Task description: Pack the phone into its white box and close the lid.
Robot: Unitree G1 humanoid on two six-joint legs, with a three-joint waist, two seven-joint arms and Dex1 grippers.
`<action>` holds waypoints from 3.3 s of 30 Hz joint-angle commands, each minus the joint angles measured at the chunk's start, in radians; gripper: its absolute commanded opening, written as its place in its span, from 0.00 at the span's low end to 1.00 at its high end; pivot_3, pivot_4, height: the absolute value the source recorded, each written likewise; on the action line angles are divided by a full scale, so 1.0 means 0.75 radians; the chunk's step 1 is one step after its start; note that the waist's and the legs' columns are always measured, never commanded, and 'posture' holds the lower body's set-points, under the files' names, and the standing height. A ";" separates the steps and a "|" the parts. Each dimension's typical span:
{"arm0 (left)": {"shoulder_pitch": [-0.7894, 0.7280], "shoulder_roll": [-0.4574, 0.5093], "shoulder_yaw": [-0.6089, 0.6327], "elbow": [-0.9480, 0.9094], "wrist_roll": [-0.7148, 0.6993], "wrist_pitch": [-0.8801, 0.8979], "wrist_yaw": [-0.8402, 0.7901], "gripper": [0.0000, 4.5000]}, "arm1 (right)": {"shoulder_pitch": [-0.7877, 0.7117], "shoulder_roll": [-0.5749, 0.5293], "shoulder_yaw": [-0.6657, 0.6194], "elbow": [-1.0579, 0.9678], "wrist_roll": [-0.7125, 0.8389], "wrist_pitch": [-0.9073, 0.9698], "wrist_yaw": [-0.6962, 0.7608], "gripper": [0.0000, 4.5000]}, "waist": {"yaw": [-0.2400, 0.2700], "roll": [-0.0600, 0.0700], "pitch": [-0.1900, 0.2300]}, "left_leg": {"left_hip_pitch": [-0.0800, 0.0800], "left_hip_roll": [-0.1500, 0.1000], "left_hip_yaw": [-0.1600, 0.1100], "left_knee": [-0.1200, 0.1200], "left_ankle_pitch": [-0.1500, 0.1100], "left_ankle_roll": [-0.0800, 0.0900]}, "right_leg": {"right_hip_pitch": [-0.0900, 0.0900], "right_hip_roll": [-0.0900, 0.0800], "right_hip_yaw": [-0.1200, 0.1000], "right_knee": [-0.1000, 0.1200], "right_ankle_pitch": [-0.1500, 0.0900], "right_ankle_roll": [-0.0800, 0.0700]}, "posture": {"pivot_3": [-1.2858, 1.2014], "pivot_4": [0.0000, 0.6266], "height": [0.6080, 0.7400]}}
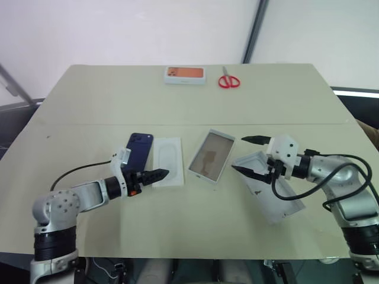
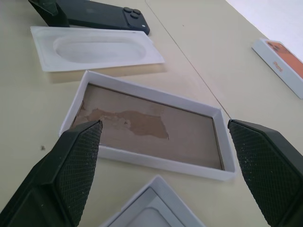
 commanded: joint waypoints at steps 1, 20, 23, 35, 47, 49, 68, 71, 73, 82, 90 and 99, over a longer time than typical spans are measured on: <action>-0.044 -0.028 -0.074 0.080 0.081 -0.037 0.042 1.00 | -0.012 0.014 -0.010 -0.036 -0.008 -0.010 -0.024 0.99 | 0.003 0.000 0.000 | 0.000 0.000 0.000 0.001 0.000 0.000 | 0.000 0.000 0.000 0.000 0.000 0.000 | 0.52 0.24 1.00; -0.052 -0.089 -0.014 0.109 0.014 0.057 0.081 0.01 | -0.005 0.024 -0.005 -0.052 -0.018 -0.001 -0.063 1.00 | -0.004 0.001 -0.001 | 0.002 0.000 0.000 -0.001 0.000 -0.001 | 0.002 0.000 0.000 0.000 0.000 0.000 | 0.52 0.24 1.00; -0.057 -0.101 0.029 0.129 -0.002 0.070 0.096 0.01 | -0.006 0.028 0.001 -0.046 -0.021 -0.005 -0.057 1.00 | -0.005 0.001 -0.001 | 0.002 0.000 0.000 -0.001 0.000 0.000 | 0.002 0.000 0.000 0.000 0.000 0.000 | 0.52 0.24 1.00; -0.195 0.067 0.131 0.177 -0.079 0.119 0.014 0.01 | -0.075 0.140 0.232 -0.096 -0.017 0.290 -0.056 1.00 | -0.016 -0.003 0.002 | -0.001 0.001 0.000 -0.002 0.000 -0.001 | -0.002 0.002 0.001 0.000 0.000 0.000 | 0.52 0.24 1.00; -0.236 0.270 0.027 0.216 -0.006 0.045 -0.195 0.00 | -0.146 0.239 0.408 -0.052 -0.064 0.557 -0.105 0.88 | -0.014 -0.004 0.002 | -0.001 0.000 -0.001 -0.003 0.000 -0.001 | -0.004 0.000 0.000 -0.002 0.000 0.000 | 0.52 0.24 1.00; -0.238 0.274 0.019 0.219 0.013 0.014 -0.208 0.00 | -0.146 0.234 0.430 -0.034 -0.097 0.522 -0.098 0.74 | -0.015 -0.004 0.002 | -0.001 0.000 -0.001 -0.004 0.000 -0.001 | -0.004 0.000 0.000 -0.002 0.000 0.000 | 0.52 0.24 1.00; -0.301 0.207 0.042 0.232 -0.050 0.107 -0.202 0.00 | -0.157 0.292 0.524 -0.023 -0.201 0.191 0.019 0.01 | -0.034 -0.004 0.003 | -0.001 0.001 -0.002 -0.004 0.000 -0.001 | -0.004 0.002 0.000 -0.002 0.001 0.001 | 0.52 0.24 1.00; -0.300 0.199 0.053 0.232 -0.058 0.119 -0.189 0.00 | -0.155 0.293 0.530 -0.015 -0.190 0.219 0.048 0.01 | -0.039 -0.004 0.003 | -0.001 0.001 -0.002 -0.005 0.000 -0.002 | -0.004 0.002 0.000 -0.002 0.001 0.001 | 0.52 0.24 1.00; -0.293 0.193 0.056 0.226 -0.060 0.122 -0.180 0.00 | -0.154 0.298 0.523 -0.008 -0.171 0.247 0.060 0.07 | -0.039 -0.004 0.003 | -0.001 0.001 -0.002 -0.005 0.000 -0.002 | -0.004 0.002 0.000 -0.002 0.001 0.001 | 0.52 0.24 1.00; -0.253 0.101 0.064 0.153 -0.082 0.135 -0.099 0.00 | -0.169 0.287 0.387 -0.114 -0.068 0.336 0.030 0.89 | -0.038 -0.004 0.003 | -0.001 0.000 -0.003 -0.004 0.000 -0.002 | -0.004 0.002 0.000 -0.002 0.001 0.000 | 0.52 0.24 1.00; -0.252 -0.018 0.066 0.147 -0.086 0.153 0.026 0.00 | -0.114 0.047 0.138 -0.162 0.018 0.392 0.094 0.89 | -0.028 -0.005 0.003 | -0.001 0.000 -0.002 -0.004 0.000 -0.001 | -0.003 0.001 -0.001 -0.003 0.001 0.001 | 0.52 0.24 1.00; -0.217 -0.173 0.028 0.127 -0.071 0.171 0.142 0.00 | -0.092 0.030 0.092 -0.031 -0.026 0.259 0.054 0.89 | -0.041 -0.007 0.004 | -0.004 0.002 0.000 -0.004 0.000 -0.001 | -0.002 0.002 0.000 -0.002 0.001 0.001 | 0.52 0.24 1.00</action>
